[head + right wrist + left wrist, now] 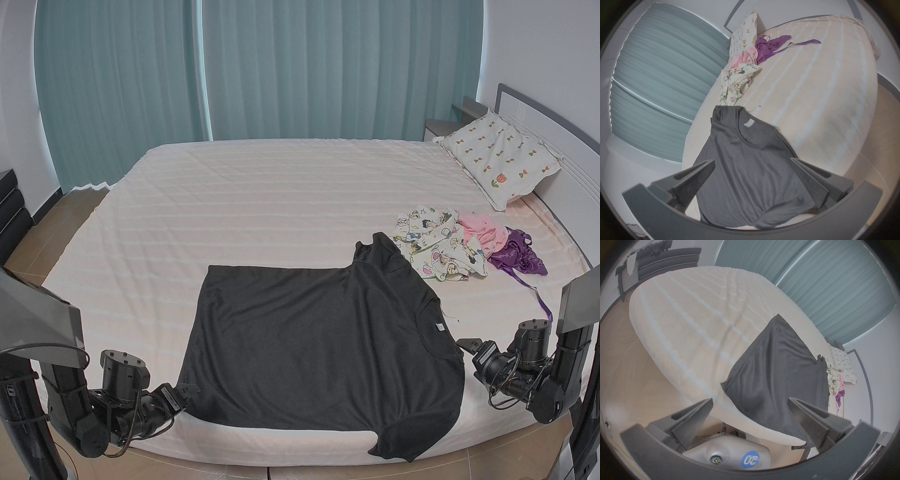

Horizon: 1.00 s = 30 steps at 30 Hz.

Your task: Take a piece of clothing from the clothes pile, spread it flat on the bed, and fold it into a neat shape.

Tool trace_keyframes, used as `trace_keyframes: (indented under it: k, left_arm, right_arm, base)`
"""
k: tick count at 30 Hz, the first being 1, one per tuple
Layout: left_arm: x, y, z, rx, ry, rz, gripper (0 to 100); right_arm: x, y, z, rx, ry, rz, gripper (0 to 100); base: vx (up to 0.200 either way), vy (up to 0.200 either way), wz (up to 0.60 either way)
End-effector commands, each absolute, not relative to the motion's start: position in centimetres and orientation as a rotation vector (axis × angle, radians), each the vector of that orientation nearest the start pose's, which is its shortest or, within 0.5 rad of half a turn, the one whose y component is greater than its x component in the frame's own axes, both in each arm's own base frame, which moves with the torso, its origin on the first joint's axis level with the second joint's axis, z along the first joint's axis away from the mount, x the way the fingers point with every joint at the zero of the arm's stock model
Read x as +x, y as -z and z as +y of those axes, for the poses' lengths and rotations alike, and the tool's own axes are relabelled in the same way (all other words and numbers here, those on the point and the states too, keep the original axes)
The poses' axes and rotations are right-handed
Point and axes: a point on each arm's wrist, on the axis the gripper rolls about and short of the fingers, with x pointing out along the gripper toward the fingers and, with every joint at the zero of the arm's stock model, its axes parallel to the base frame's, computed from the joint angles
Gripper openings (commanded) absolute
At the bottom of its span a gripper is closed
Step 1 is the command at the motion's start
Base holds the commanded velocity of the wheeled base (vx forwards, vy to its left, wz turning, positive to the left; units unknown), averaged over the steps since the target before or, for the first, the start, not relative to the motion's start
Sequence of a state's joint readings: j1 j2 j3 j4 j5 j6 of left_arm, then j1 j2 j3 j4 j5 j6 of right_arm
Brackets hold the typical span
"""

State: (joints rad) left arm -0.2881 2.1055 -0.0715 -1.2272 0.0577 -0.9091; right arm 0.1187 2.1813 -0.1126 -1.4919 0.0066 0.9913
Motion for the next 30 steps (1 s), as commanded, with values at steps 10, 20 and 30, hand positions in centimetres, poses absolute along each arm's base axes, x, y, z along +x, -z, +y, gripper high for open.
trace_keyframes:
  k: [10, 20, 30]
  left_arm:
    - [23.1, 4.7, -6.8, -0.665, -0.249, 0.775, 100]
    - [24.7, 6.1, -7.6, -0.635, -0.271, 0.736, 100]
    - [24.8, 6.8, -7.6, -0.576, -0.303, 0.729, 0]
  right_arm:
    - [22.9, 1.3, 3.7, 0.914, 0.164, 0.645, 100]
    - [23.0, 1.2, 3.7, 0.915, 0.161, 0.641, 100]
    - [22.9, 1.3, 3.7, 0.909, 0.166, 0.645, 100]
  base:
    - [0.000, 0.000, 0.00]
    - [0.000, 0.000, 0.00]
    - [0.000, 0.000, 0.00]
